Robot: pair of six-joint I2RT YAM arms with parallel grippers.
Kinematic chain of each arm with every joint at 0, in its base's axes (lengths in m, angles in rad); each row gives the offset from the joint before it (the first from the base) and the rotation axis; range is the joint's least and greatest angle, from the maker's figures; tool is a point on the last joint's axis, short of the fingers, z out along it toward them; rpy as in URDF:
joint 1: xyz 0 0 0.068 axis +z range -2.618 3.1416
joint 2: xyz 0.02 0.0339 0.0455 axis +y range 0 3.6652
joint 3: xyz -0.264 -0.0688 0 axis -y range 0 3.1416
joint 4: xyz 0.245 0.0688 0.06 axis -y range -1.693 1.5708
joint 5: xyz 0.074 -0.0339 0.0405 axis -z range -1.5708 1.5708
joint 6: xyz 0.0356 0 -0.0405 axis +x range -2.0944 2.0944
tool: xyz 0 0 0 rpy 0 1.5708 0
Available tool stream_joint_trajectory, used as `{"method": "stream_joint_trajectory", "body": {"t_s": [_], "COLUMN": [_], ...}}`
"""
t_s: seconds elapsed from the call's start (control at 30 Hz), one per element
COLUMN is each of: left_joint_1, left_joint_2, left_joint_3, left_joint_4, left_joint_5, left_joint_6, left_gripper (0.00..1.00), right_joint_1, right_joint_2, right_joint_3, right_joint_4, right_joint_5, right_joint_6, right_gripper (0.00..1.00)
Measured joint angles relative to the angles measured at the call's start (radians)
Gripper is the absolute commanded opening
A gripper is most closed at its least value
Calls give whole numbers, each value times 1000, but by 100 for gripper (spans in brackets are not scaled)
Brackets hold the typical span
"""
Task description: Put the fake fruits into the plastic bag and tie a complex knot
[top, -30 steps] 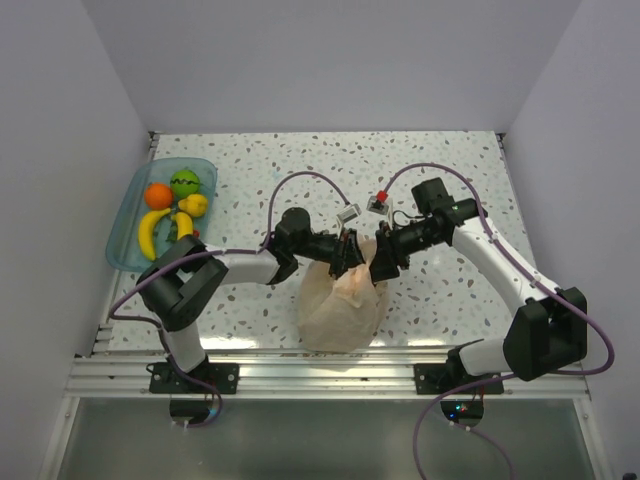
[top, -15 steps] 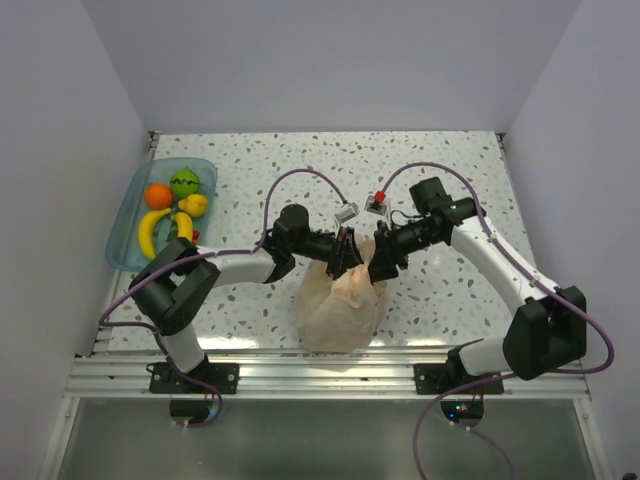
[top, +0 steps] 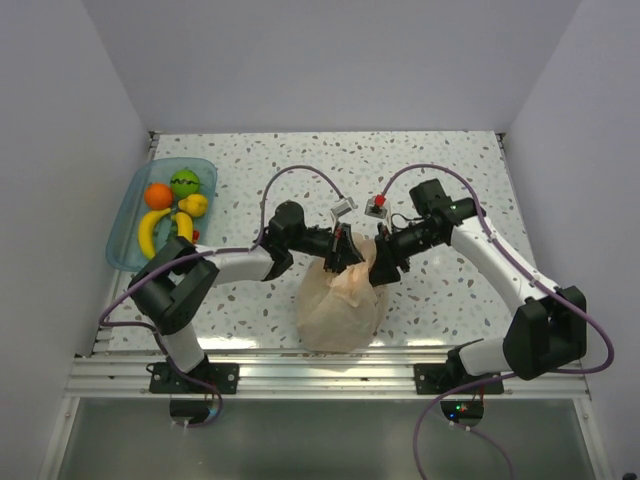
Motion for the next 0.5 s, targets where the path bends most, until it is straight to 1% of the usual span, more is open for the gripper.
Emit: {"method": "stream_joint_trajectory", "body": {"t_s": [0.07, 0.13, 0.17, 0.2, 0.23, 0.27, 0.3, 0.33, 0.37, 0.4, 0.47, 0.5], "left_joint_1": [3, 6, 6, 6, 6, 6, 9, 10, 10, 10, 10, 9], "left_joint_2": [0, 0, 1, 2, 3, 6, 9, 10, 11, 11, 11, 11], "left_joint_3": [3, 5, 5, 5, 5, 5, 5, 5, 5, 5, 5, 5], "left_joint_4": [16, 35, 43, 48, 52, 53, 53, 55, 58, 58, 59, 59], "left_joint_5": [0, -1, -1, -1, -5, -8, -8, -6, -8, -10, -10, -10], "left_joint_6": [-11, -27, -34, -42, -44, -48, -51, -52, -52, -53, -53, -53], "left_gripper": [0, 0, 0, 0, 0, 0, 0, 0, 0, 0, 0, 0], "right_joint_1": [0, 0, 0, 0, 0, 0, 1, 2, 2, 2, 2, 2], "right_joint_2": [0, 0, 0, 0, 1, 1, 1, 1, 2, 1, 0, -2], "right_joint_3": [-3, -9, -11, -11, -11, -11, -11, -11, -12, -12, -16, -19], "right_joint_4": [-3, -2, 0, 0, 0, -2, 0, 1, 2, 5, 27, 40], "right_joint_5": [2, 2, 2, 1, -3, -8, -8, -5, -5, -5, 3, 4], "right_joint_6": [-9, -12, -13, -13, -14, -13, -11, -9, -4, 3, 19, 27], "right_gripper": [55, 49, 43, 30, 26, 24, 24, 27, 31, 39, 38, 35]}}
